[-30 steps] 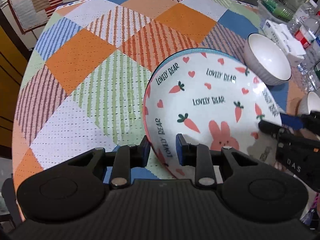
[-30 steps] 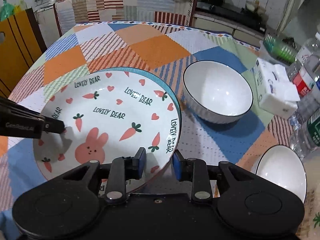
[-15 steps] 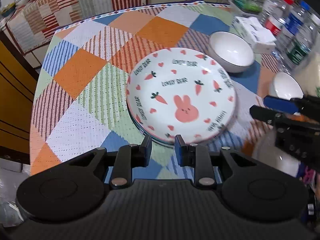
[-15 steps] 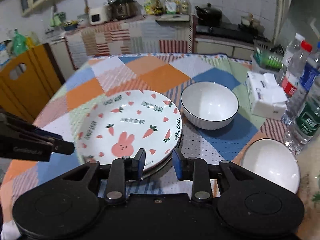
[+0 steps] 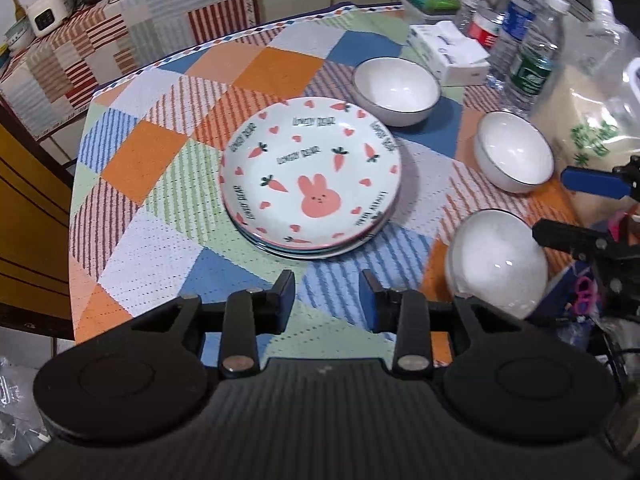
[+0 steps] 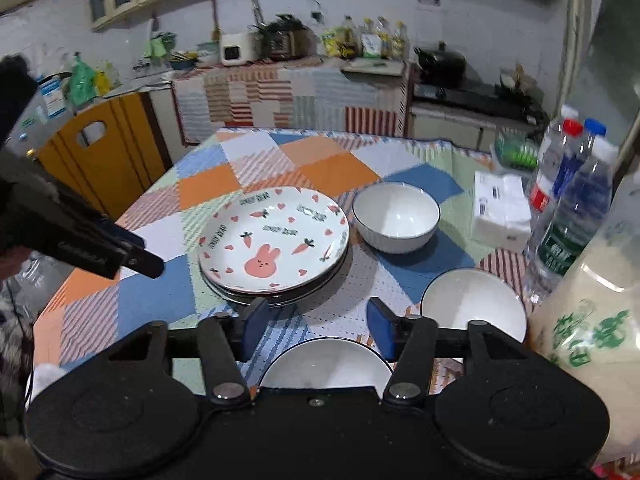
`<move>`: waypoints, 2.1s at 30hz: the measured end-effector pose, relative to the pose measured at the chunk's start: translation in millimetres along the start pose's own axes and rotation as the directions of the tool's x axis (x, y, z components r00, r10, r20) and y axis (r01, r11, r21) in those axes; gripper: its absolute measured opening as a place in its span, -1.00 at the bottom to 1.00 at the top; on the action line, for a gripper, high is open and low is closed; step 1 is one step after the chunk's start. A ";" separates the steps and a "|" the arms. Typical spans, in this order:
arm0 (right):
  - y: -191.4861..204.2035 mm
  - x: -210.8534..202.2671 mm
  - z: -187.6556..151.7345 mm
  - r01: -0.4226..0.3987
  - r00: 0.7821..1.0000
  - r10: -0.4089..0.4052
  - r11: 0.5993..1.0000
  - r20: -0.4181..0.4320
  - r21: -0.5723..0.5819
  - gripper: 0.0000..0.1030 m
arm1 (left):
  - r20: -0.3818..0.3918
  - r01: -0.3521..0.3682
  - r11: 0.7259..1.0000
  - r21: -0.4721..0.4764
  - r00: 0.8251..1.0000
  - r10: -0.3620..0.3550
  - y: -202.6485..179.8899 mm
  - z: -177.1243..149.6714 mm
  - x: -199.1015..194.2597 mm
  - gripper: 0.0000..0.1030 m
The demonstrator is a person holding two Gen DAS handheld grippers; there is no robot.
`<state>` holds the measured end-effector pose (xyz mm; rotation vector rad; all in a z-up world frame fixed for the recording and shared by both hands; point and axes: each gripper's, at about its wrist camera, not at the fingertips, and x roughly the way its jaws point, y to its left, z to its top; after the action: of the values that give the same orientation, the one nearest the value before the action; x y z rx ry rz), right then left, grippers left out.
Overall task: Organize plates and bowls
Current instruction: 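Move both grippers to the large white bowl and close on its rim, then lift the white bowl with both grippers, set it beside the plates, open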
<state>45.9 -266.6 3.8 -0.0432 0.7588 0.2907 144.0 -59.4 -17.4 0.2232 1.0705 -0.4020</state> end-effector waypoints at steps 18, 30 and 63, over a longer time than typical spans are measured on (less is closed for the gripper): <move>-8.4 32.0 -87.6 0.031 0.991 -0.036 0.999 -0.130 -0.043 0.85 | -0.005 0.072 0.994 0.086 0.997 -0.072 -65.1 -34.5 49.2 0.46; -8.4 70.6 -106.5 -0.005 0.986 -0.004 0.999 -0.168 -0.052 0.89 | -0.051 0.202 0.978 0.054 0.979 -0.200 -87.2 -29.1 86.2 -0.41; 96.8 83.8 -66.4 -0.157 0.978 0.129 0.972 -0.162 -0.173 0.84 | -0.040 0.117 0.992 -0.046 0.992 -0.119 8.4 -79.3 21.7 -0.68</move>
<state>32.3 -162.8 -95.4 -0.1880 0.8843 0.5002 92.8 -27.2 -73.8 0.1306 1.1370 -0.4809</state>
